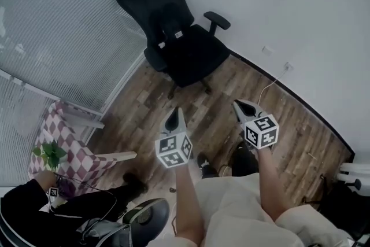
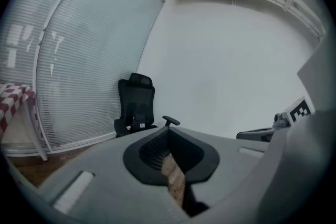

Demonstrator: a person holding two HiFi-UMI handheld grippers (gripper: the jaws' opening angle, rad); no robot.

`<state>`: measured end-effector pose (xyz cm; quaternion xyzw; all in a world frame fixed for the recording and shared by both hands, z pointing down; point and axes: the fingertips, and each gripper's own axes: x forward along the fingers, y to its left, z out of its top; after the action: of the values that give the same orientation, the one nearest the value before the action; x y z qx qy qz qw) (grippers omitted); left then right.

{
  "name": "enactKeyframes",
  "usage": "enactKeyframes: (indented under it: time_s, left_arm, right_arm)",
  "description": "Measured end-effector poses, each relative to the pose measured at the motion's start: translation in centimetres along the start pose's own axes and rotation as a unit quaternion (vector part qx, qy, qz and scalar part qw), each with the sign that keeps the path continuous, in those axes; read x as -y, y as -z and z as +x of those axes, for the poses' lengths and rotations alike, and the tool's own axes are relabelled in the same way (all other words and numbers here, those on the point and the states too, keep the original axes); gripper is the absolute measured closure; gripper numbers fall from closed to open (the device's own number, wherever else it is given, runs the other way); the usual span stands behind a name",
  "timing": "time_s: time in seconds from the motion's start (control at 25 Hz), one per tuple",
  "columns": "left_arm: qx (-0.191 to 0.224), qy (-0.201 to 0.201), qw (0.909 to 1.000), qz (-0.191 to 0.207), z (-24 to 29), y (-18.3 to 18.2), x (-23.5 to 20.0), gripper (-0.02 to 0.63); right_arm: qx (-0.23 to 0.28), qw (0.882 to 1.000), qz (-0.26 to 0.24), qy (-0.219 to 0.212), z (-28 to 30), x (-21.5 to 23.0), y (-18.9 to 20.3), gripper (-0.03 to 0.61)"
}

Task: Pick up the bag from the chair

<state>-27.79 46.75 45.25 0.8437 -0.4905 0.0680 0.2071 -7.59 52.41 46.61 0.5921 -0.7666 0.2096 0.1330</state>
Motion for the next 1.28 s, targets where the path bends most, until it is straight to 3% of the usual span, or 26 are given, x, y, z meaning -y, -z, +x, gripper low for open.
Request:
enactKeyframes:
  time_s: [0.32,0.52,0.68,0.88,1.12,1.28]
  left_arm:
    - [0.002,-0.016,0.9999,0.004,4.8,-3.0,-1.6,0.607]
    - [0.014,-0.026,0.9995,0.011,8.4,-6.7,-2.4,0.607]
    - [0.025,-0.049,0.9984,0.013,11.4,-9.9,-3.5,0.607]
    - [0.059,-0.090,0.9941,0.009,14.8,-12.8,-3.9,0.607]
    - [0.059,-0.116,0.9914,0.010,19.0,-14.8,-3.9,0.607]
    - [0.064,-0.134,0.9889,0.011,21.4,-15.7,-4.1,0.607]
  right_arm:
    - [-0.003,0.999,0.005,-0.052,7.0,1.0,-3.5,0.578]
    - [0.019,0.993,0.028,-0.117,12.3,1.6,-8.2,0.578]
    - [0.030,0.988,0.048,-0.145,16.0,3.2,-11.8,0.578]
    - [0.020,0.969,0.031,-0.246,19.6,2.7,-14.8,0.578]
    - [-0.005,0.968,-0.032,-0.250,24.0,5.2,-17.1,0.578]
    - [-0.002,0.960,-0.009,-0.279,24.8,7.6,-18.3,0.578]
